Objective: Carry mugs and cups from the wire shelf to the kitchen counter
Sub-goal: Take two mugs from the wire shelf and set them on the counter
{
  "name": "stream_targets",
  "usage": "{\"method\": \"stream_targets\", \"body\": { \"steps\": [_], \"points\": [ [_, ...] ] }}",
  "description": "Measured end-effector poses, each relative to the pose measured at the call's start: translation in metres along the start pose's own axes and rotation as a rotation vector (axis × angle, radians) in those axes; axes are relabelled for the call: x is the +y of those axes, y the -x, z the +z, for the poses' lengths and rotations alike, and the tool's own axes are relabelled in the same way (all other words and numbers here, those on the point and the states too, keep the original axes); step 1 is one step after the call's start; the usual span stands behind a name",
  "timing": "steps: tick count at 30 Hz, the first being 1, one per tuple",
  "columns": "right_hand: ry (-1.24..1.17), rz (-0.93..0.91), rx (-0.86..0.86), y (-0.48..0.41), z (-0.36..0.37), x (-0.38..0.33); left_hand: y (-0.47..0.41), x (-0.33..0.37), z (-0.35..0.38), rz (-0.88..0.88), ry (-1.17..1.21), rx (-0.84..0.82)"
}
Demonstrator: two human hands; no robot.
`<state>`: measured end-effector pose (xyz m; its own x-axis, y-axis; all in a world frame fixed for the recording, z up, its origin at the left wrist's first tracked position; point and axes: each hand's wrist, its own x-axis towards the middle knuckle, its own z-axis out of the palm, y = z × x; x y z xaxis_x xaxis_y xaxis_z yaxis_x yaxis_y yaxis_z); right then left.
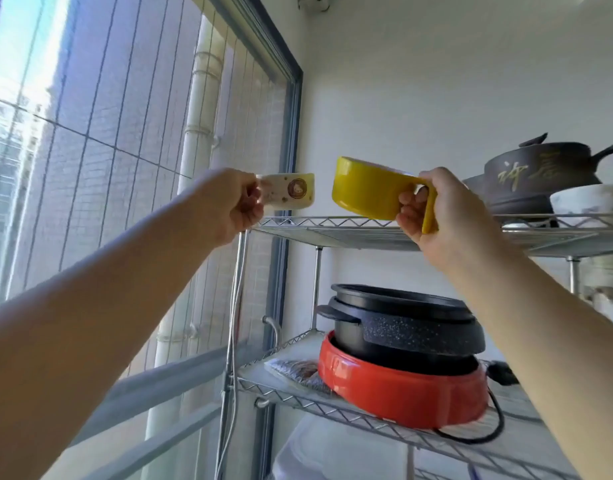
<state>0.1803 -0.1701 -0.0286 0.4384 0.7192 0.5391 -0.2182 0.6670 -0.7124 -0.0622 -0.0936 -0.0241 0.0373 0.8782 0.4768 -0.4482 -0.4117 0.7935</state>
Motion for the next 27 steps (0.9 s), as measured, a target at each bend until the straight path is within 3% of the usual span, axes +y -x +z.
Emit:
{"method": "stream_targets", "body": {
  "steps": [8, 16, 23, 27],
  "points": [
    [0.075, 0.080, 0.071, 0.124, -0.091, 0.082, 0.098, -0.096, -0.071, -0.164, 0.028, -0.019],
    [0.108, 0.225, 0.421, 0.268, -0.217, 0.170, 0.207, -0.264, -0.111, -0.413, 0.007, -0.119],
    [0.419, 0.367, 0.553, 0.393, -0.300, 0.193, 0.313, -0.374, -0.110, -0.750, 0.073, -0.267],
    [0.463, 0.427, 0.694, 0.457, -0.328, 0.187, 0.365, -0.413, -0.100, -0.919, 0.067, -0.377]
  ]
}}
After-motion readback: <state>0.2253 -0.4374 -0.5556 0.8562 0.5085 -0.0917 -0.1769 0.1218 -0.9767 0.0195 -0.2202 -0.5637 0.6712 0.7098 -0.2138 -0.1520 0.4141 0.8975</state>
